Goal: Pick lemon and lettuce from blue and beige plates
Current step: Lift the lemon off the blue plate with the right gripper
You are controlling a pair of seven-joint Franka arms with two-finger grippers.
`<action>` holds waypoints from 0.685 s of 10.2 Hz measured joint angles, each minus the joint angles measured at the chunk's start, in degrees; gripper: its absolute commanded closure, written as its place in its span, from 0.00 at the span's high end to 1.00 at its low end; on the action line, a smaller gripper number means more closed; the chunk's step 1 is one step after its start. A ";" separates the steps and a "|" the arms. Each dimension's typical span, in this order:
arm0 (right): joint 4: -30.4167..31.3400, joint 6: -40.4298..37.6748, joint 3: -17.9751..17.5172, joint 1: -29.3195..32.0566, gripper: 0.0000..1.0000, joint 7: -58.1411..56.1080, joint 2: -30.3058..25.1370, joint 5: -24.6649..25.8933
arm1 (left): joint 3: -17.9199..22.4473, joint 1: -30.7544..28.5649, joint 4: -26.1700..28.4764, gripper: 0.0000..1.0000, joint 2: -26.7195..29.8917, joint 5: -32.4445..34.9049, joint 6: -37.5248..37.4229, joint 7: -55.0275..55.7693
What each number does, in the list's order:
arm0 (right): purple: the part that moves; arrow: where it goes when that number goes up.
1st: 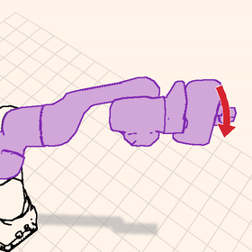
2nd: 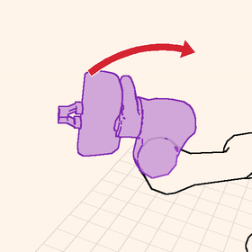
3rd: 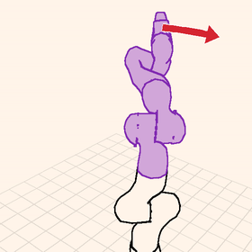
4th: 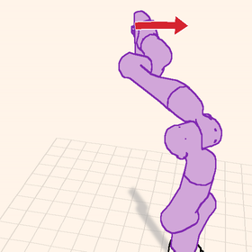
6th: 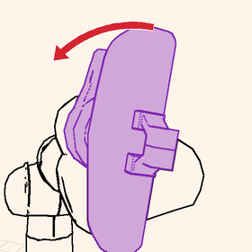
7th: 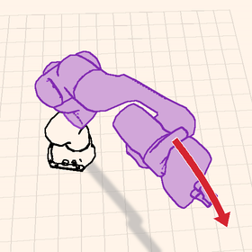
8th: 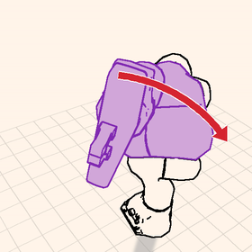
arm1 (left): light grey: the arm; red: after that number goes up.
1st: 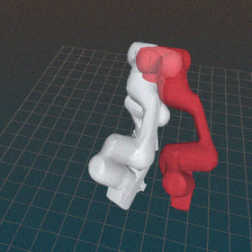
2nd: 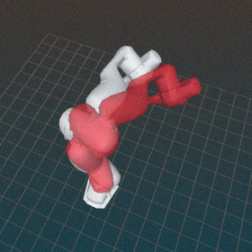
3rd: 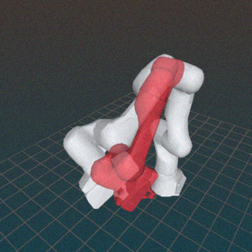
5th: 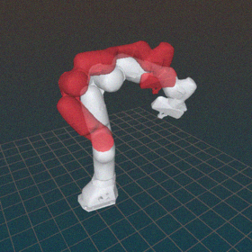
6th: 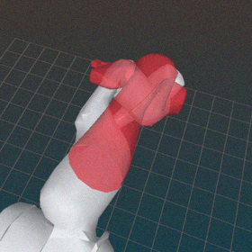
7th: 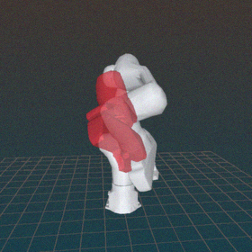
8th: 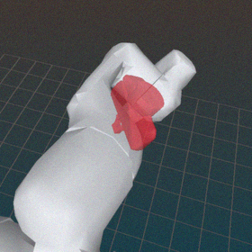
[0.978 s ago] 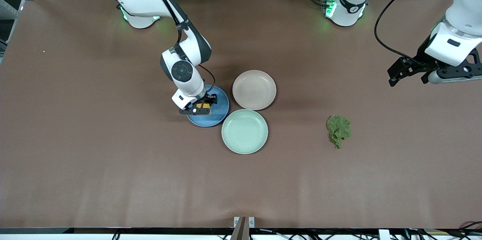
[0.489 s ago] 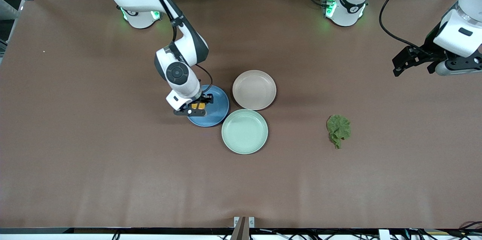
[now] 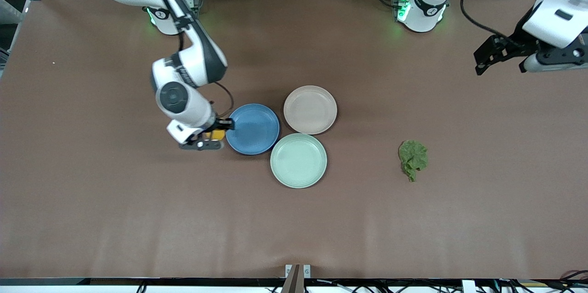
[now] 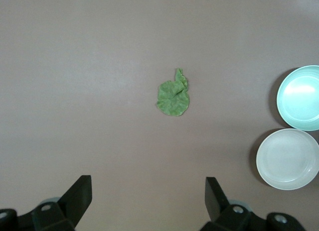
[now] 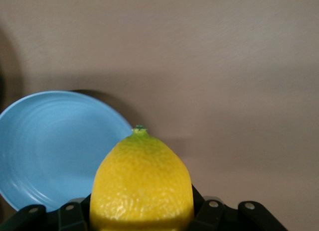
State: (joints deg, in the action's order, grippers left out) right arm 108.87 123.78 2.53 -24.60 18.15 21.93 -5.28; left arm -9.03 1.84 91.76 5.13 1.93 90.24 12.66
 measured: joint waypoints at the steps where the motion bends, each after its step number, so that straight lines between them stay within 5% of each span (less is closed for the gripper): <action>1: -0.04 -1.40 0.09 2.40 0.41 -3.15 -1.13 0.00 | -0.08 0.02 -0.54 1.00 0.00 0.00 -0.92 -0.65; 7: -0.06 -2.62 3.07 11.59 0.41 -16.39 -2.82 0.66 | -0.23 0.01 -1.68 1.00 0.01 -2.77 -2.91 -4.25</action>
State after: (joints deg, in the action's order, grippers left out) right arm 108.81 121.16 5.60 -13.02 1.76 19.11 -4.62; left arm -9.26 1.85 90.08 5.14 -0.85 87.32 8.41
